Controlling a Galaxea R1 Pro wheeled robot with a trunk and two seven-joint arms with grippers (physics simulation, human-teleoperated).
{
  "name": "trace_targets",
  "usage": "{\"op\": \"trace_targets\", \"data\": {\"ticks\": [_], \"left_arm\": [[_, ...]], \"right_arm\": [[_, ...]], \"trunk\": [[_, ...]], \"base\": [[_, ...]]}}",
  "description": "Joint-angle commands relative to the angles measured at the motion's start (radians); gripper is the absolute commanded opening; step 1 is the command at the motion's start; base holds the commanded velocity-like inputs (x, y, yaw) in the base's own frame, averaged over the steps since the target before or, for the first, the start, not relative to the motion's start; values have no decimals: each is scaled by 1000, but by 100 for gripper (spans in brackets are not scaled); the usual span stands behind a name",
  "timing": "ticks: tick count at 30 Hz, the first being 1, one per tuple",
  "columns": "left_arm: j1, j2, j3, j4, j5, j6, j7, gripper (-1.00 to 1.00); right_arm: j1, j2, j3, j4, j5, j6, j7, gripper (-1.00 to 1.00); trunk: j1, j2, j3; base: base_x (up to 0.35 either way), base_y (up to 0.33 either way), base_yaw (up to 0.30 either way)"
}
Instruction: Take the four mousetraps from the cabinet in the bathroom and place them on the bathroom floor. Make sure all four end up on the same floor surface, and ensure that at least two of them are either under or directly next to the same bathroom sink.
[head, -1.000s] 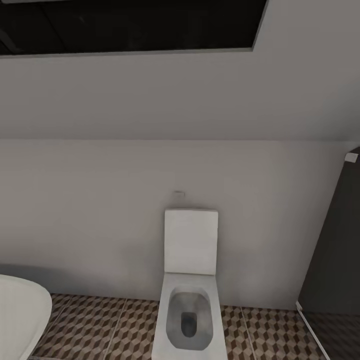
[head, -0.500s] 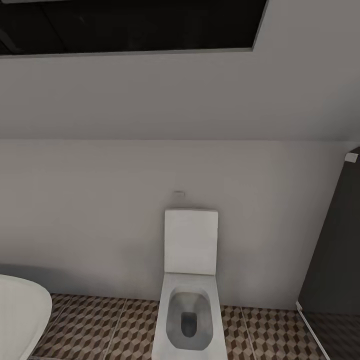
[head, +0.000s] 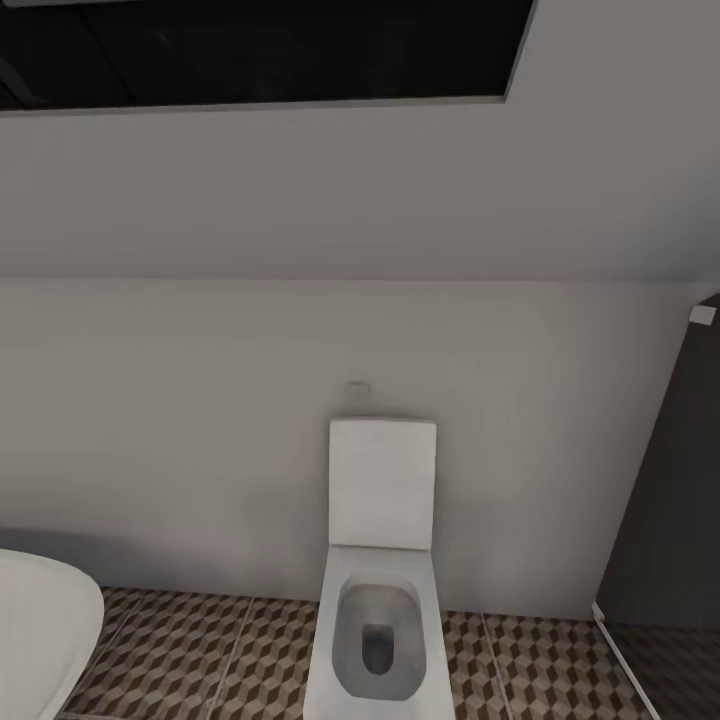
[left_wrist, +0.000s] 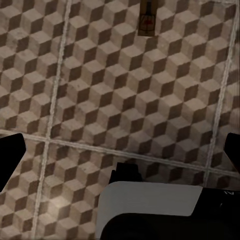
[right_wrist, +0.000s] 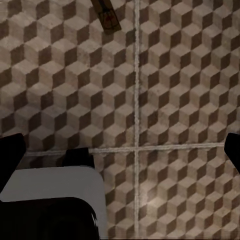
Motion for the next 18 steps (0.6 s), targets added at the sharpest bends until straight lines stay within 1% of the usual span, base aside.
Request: {"op": "trace_targets", "data": {"ticks": [1, 5, 7, 8, 9, 10, 15, 18], "left_arm": [[1, -2, -9, 0, 7, -3, 2, 100], [3, -5, -9, 0, 7, -4, 2, 100], [4, -6, -9, 0, 6, -4, 2, 100], [4, -8, -9, 0, 6, -5, 2, 100], [4, -8, -9, 0, 6, -5, 2, 100], [4, -8, -8, -1, 5, -6, 2, 100], [4, -10, -8, -2, 3, -7, 2, 100], [5, -11, -9, -4, 2, -7, 2, 100]], "right_arm": [[5, 5, 9, 3, -9, -6, 0, 100], [25, 22, 11, 2, 2, -6, -1, 100], [31, 29, 11, 2, 16, -6, 0, 100], [35, 34, 11, 2, 36, -6, 0, 100], [35, 34, 11, 2, 36, -6, 0, 100], [38, 38, 11, 2, 56, -6, 0, 100], [41, 43, 12, 2, 94, -5, 0, 100], [42, 44, 12, 2, 102, -4, 0, 100]], "trunk": [[0, -1, -1], [0, -1, -1], [0, -1, -1], [0, -1, -1], [0, -1, -1], [0, -1, -1], [0, -1, -1], [0, -1, -1]], "base": [[0, 0, 0], [0, 0, 0], [0, 0, 0], [0, 0, 0], [0, 0, 0], [0, 0, 0], [0, 0, 0], [0, 0, 0]]}}
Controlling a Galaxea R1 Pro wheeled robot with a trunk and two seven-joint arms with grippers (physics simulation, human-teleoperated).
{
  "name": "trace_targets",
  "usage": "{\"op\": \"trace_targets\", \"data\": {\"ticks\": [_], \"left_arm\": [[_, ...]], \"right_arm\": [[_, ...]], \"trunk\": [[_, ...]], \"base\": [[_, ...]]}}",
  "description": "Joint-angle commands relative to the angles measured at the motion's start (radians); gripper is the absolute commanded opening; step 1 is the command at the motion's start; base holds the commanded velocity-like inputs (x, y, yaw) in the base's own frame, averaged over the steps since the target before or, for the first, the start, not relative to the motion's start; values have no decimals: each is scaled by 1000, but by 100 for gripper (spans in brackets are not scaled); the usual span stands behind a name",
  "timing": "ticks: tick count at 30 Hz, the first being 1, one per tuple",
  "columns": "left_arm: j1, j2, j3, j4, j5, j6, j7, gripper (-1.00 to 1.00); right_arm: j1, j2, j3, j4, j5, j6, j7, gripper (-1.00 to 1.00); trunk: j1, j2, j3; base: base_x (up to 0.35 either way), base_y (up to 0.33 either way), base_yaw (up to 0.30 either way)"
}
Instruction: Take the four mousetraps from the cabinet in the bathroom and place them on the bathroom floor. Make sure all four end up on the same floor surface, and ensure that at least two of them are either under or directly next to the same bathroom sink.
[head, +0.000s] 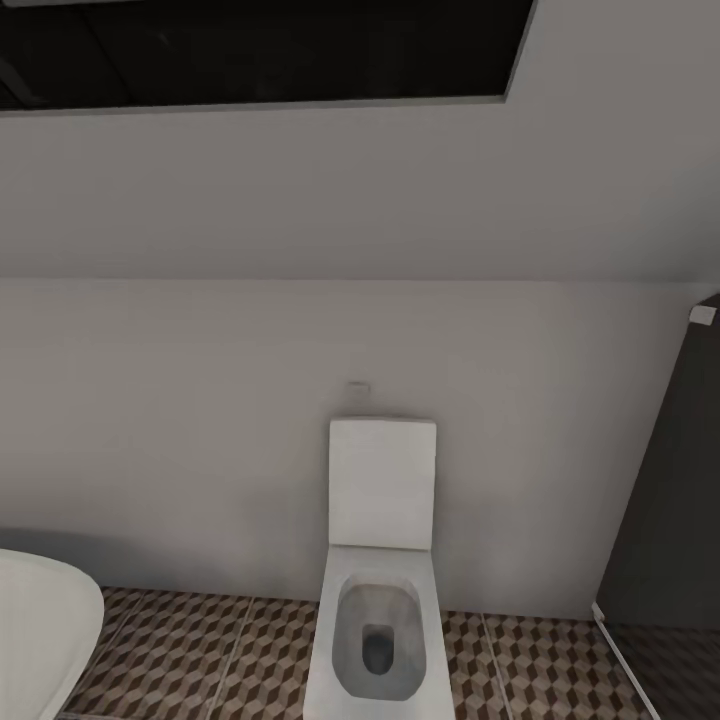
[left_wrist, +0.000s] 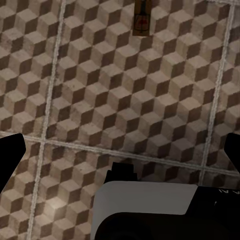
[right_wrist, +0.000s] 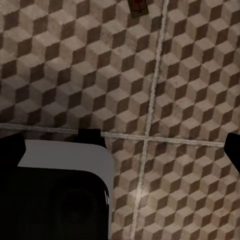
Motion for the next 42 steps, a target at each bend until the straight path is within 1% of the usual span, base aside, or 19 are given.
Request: {"op": "trace_targets", "data": {"ticks": [1, 24, 42], "left_arm": [[-1, 0, -9, 0, 7, -2, 3, 100], [0, 8, -14, -7, 5, -3, 3, 100], [0, 9, -17, -7, -3, -3, 4, 100]], "right_arm": [[-1, 1, 8, 3, -9, -6, 0, 100], [-1, 0, 5, 3, -3, -15, -6, 100], [-1, -2, 5, 3, -1, -18, -6, 100]], "trunk": [[0, -1, -1], [0, -1, -1], [0, -1, -1]], "base": [[0, 0, 0], [0, 0, 0], [0, 0, 0]]}}
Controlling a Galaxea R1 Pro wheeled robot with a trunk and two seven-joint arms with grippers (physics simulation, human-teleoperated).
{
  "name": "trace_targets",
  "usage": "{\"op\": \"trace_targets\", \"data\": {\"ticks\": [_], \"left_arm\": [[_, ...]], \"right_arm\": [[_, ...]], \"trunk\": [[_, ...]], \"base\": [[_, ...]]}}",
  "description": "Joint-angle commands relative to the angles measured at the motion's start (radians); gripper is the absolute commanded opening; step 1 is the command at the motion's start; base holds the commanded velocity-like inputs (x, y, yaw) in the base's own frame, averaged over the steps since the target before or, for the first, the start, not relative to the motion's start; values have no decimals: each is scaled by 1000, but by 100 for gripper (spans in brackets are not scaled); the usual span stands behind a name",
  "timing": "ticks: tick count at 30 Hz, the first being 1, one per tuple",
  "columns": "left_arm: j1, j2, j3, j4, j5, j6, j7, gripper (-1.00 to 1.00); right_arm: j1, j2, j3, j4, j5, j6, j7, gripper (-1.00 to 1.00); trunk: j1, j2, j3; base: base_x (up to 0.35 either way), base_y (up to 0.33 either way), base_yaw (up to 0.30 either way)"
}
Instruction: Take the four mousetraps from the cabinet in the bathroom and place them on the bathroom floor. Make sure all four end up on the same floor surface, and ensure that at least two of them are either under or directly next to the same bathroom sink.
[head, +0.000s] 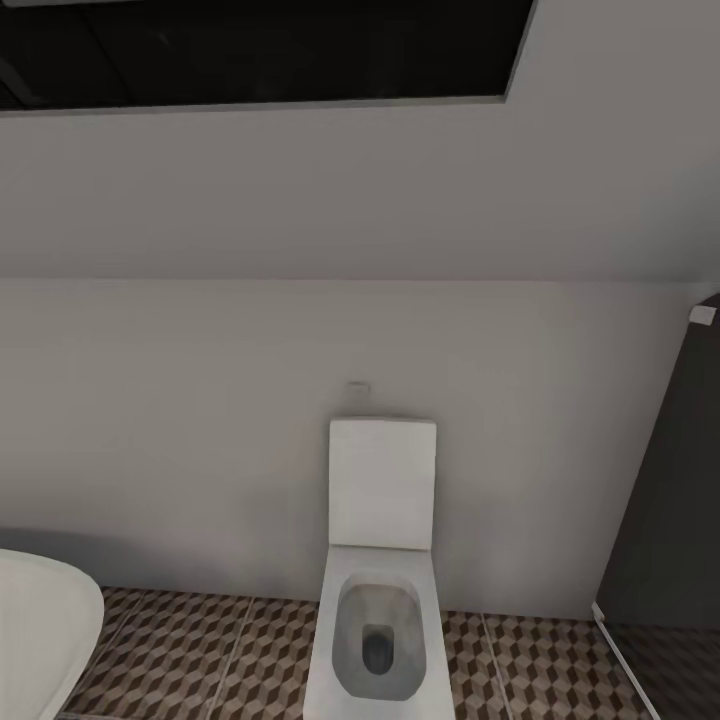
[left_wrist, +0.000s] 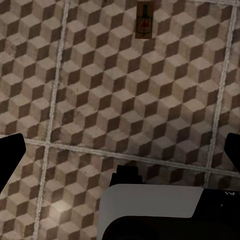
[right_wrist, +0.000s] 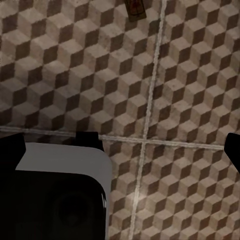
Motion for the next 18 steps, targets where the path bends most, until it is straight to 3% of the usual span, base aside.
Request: {"op": "trace_targets", "data": {"ticks": [1, 18], "left_arm": [[-1, 0, -9, 0, 8, -2, 3, 100], [-1, 0, -9, 0, 8, -2, 3, 100]], "right_arm": [[-1, 1, 8, 3, -10, -6, 0, 100], [-2, -1, 9, 3, -7, -7, 0, 100]], "trunk": [[0, -1, -1], [0, -1, -1]], "base": [[0, 0, 0], [0, 0, 0]]}}
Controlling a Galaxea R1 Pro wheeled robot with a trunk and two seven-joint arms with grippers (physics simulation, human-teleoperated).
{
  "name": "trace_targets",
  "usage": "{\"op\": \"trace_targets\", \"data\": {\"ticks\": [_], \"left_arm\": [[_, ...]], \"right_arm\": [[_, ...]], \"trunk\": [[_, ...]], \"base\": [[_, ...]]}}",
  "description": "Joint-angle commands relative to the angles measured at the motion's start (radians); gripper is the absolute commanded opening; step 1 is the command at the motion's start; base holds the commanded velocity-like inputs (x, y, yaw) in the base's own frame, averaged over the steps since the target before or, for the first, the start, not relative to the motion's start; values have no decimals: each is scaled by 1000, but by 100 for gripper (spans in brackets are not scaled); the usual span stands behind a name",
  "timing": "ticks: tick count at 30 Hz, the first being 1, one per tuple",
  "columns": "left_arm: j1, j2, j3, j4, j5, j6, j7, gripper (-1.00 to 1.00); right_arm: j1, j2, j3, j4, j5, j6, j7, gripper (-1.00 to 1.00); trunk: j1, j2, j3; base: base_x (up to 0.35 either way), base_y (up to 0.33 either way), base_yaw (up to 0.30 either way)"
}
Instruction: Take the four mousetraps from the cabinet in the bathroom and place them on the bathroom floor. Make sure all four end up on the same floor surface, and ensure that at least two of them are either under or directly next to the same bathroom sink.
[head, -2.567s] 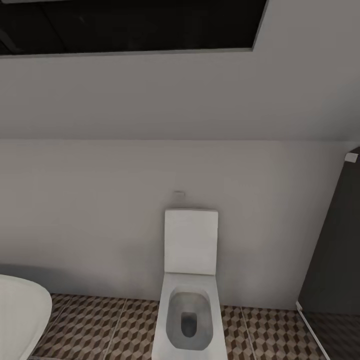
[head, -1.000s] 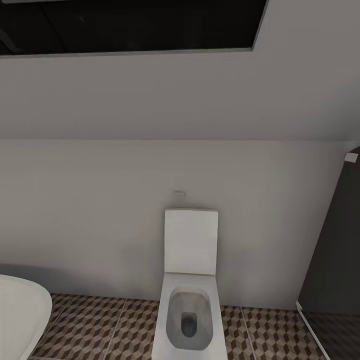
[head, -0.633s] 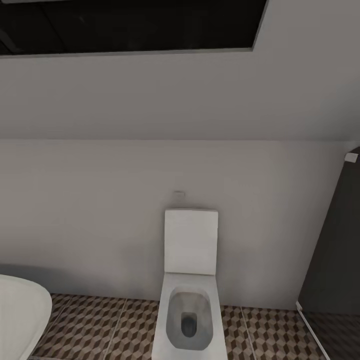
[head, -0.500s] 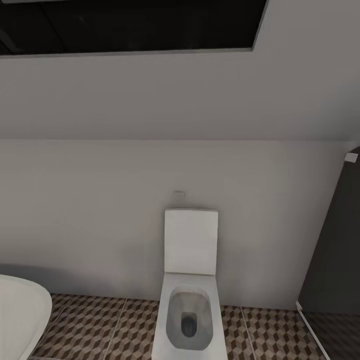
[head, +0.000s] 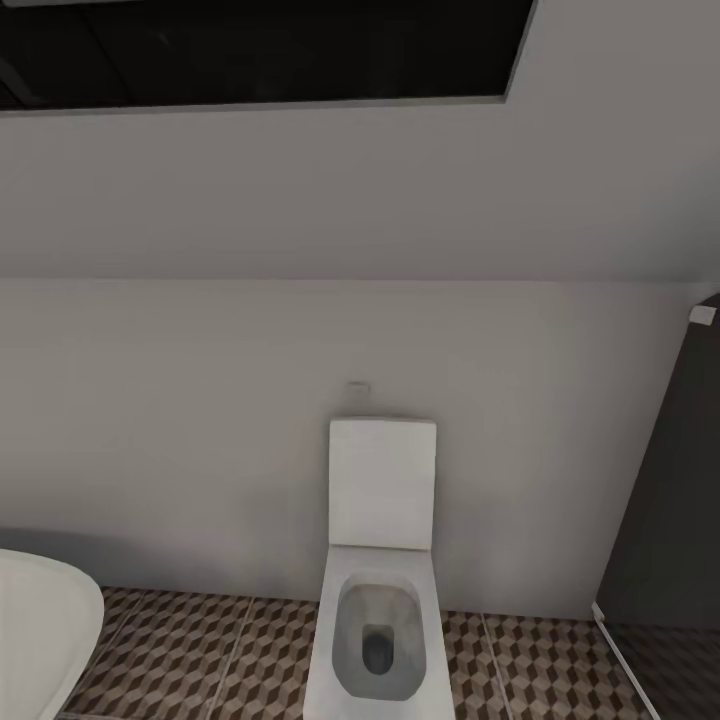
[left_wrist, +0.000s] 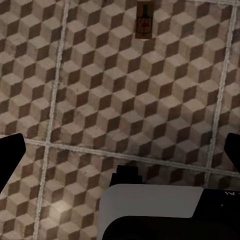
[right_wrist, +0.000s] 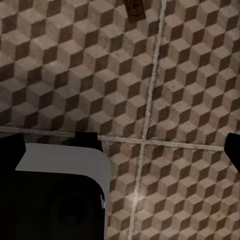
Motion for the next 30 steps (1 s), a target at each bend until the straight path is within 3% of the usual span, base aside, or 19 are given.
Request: {"op": "trace_targets", "data": {"ticks": [1, 30], "left_arm": [[-1, 0, -9, 0, 8, -2, 3, 100], [-1, -1, -8, 0, 6, -2, 3, 100]], "right_arm": [[-1, 0, 8, 3, -11, -6, 0, 100], [-1, 1, 7, 3, -12, -6, 0, 100]], "trunk": [[0, -1, -1], [0, -1, -1]], "base": [[0, 0, 0], [0, 0, 0]]}}
